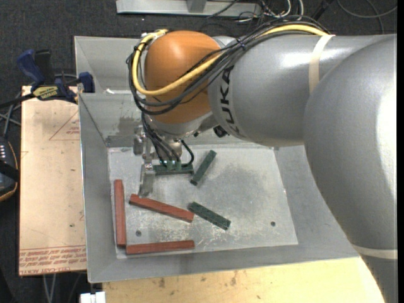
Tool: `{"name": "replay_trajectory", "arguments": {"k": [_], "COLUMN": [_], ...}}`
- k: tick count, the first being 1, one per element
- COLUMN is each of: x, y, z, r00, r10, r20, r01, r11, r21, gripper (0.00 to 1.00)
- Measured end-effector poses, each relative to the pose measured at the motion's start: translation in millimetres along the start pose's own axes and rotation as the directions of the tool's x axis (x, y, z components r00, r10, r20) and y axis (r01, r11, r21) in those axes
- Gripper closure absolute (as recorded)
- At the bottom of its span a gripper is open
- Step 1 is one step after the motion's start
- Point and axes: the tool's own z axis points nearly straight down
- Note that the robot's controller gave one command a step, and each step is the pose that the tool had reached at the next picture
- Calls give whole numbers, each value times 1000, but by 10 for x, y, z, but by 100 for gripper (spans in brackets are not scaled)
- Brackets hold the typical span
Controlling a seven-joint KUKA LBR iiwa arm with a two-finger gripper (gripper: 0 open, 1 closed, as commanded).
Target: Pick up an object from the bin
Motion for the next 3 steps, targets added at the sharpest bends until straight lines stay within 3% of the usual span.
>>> {"name": "replay_trajectory", "arguments": {"k": [1,2,3], "x": [-21,243,389], "y": [-10,-447,-625], "z": [-43,696,957], "r00": [1000,1000,1000], "r10": [3,-17,-11], "r20": [7,10,2], "r01": [-3,17,11], "r11": [1000,1000,1000], "r21": [-1,-2,0], "gripper": [0,0,0]}}
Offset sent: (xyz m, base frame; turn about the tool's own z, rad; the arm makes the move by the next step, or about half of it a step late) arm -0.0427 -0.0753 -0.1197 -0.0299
